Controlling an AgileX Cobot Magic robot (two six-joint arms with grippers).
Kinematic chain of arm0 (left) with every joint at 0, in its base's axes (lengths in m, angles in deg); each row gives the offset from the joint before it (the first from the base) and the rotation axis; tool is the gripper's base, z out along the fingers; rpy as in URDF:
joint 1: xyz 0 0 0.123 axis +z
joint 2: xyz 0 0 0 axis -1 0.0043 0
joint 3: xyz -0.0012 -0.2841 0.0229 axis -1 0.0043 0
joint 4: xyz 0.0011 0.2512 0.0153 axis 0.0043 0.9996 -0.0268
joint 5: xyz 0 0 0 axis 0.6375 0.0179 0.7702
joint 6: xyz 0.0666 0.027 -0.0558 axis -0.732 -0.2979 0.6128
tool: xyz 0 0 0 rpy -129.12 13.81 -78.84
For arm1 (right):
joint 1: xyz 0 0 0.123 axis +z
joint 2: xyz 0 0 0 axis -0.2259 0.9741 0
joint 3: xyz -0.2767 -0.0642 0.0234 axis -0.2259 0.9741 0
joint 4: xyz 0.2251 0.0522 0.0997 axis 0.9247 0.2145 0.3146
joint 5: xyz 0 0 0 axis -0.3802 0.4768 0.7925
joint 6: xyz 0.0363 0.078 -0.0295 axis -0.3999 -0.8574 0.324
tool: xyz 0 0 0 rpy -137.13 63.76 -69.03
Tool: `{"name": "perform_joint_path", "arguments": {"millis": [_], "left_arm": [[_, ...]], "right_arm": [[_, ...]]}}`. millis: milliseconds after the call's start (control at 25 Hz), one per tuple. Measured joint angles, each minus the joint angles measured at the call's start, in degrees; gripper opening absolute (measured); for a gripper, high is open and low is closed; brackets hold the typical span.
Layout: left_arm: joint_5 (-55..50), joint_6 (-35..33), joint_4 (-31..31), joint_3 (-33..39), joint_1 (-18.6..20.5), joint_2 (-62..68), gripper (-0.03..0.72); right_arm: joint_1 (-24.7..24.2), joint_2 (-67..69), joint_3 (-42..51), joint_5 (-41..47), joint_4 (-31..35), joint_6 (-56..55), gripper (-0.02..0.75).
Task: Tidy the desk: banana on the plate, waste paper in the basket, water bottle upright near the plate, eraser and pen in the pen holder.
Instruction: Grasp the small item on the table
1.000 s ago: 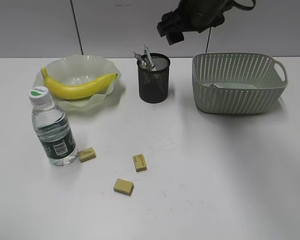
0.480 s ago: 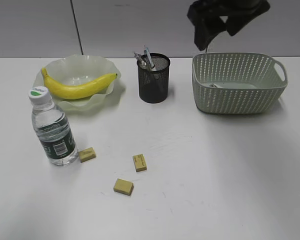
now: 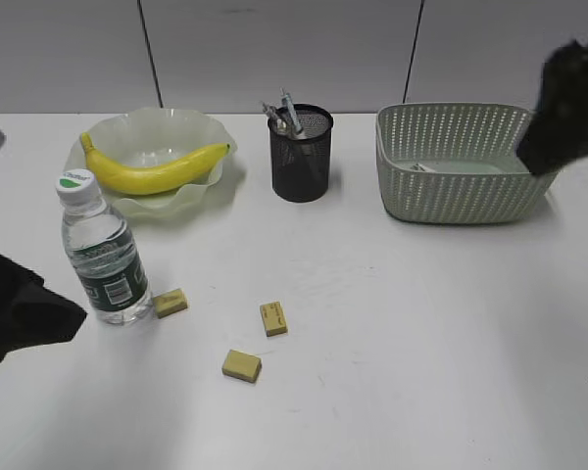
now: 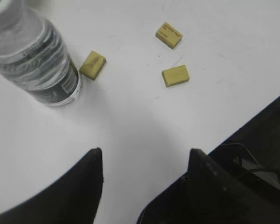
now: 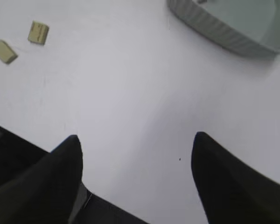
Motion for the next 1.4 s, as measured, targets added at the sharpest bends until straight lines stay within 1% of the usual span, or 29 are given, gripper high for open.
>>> {"name": "perform_joint_path", "arguments": {"millis": [120, 320, 480, 600, 680, 760, 880, 960, 1080, 1240, 1400], "left_arm": [[-2.1, -2.9, -1.3, -4.2, 0.0, 5.3, 0.434], [-7.1, -7.6, -3.0, -12.0, 0.0, 14.0, 0.434], [-14.3, -16.6, -3.3, -18.2, -0.1, 21.1, 0.451], [-16.4, -22.8, -3.7, -20.2, -0.8, 24.2, 0.473], [-16.2, -27.9, -3.9, -20.6, -2.4, 25.9, 0.480], [-15.0, -32.3, -3.8, -20.6, -4.3, 27.4, 0.483], [-11.9, -37.9, -1.2, -20.6, -7.7, 29.4, 0.486], [-9.3, -39.8, 1.5, -20.6, -10.0, 30.5, 0.491], [-4.4, -40.7, 6.2, -20.6, -13.1, 32.4, 0.503], [-0.9, -40.9, 8.6, -20.6, -14.2, 35.9, 0.516], [-0.6, -40.9, 8.4, -20.6, -14.2, 40.1, 0.519]], "right_arm": [[0.0, -7.7, 8.3, -1.1, 0.4, 0.0, 0.573], [0.0, -21.4, 22.3, -6.5, 2.7, 0.1, 0.573], [0.0, -32.1, 32.3, -9.9, 3.3, 0.1, 0.573], [0.0, -37.9, 38.8, -10.7, 3.5, 0.2, 0.572], [0.0, -42.2, 42.3, -10.6, 3.7, 0.2, 0.572], [0.0, -46.1, 43.5, -10.4, 3.9, 0.2, 0.572], [0.0, -52.1, 43.5, -11.0, 4.0, 0.2, 0.572], [0.0, -55.8, 43.6, -11.4, 4.1, 0.3, 0.572], [0.0, -59.6, 43.6, -11.8, 4.1, 0.3, 0.572], [0.0, -61.8, 43.6, -11.9, 4.1, 0.7, 0.572], [0.0, -61.9, 43.6, -11.9, 4.2, 4.3, 0.572]]}}
